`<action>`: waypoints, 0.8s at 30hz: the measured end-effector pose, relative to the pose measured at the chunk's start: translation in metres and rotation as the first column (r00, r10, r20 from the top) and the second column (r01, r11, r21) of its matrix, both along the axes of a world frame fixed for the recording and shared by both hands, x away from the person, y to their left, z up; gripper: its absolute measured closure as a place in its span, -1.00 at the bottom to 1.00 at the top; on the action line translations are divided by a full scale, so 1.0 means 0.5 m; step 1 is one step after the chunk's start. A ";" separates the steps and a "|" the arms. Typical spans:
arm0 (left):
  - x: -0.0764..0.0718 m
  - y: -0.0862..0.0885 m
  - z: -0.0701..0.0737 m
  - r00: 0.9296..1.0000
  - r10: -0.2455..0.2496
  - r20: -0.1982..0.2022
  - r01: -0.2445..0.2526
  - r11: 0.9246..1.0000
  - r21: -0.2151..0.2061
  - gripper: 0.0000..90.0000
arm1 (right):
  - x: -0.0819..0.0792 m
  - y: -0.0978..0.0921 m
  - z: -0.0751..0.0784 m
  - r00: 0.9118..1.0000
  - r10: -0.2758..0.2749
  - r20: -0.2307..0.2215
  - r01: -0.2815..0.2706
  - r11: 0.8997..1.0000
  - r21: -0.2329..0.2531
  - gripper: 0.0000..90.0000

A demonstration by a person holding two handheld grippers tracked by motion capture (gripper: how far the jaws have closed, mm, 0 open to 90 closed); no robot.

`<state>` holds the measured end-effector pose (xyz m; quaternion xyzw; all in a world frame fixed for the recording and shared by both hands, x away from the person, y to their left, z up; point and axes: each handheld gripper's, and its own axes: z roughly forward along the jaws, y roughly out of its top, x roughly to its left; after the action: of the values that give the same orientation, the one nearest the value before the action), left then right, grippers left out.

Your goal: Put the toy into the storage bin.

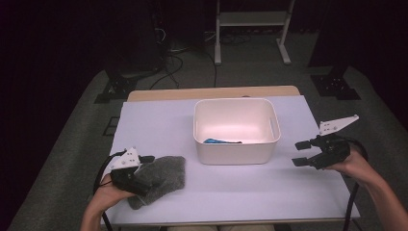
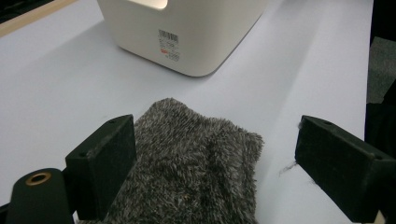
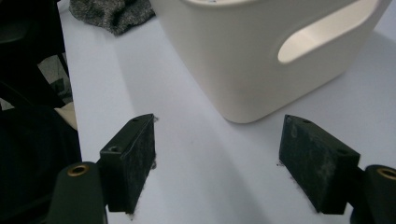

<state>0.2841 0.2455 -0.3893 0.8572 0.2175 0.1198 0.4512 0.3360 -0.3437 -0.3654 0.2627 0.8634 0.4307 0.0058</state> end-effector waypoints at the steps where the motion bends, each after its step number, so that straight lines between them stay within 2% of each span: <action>1: 0.000 0.000 0.000 1.000 0.000 0.000 0.000 1.000 -0.001 -0.73 | -0.001 -0.003 -0.005 1.000 -0.001 -0.001 0.001 1.000 0.001 -0.43; 10: 0.000 0.001 -0.002 1.000 0.005 0.002 -0.005 1.000 -0.003 -0.73 | -0.012 -0.021 -0.045 0.999 -0.033 -0.031 0.033 0.999 0.015 -0.44; 24: 0.000 0.002 -0.004 1.000 0.010 0.002 -0.010 1.000 -0.006 -0.73 | -0.033 -0.040 -0.087 0.997 -0.068 -0.045 0.069 0.997 0.021 -0.47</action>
<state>0.2840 0.2466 -0.3913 0.8546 0.2217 0.1222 0.4535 0.3196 -0.3638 -0.4090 0.3015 0.8489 0.4340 -0.0018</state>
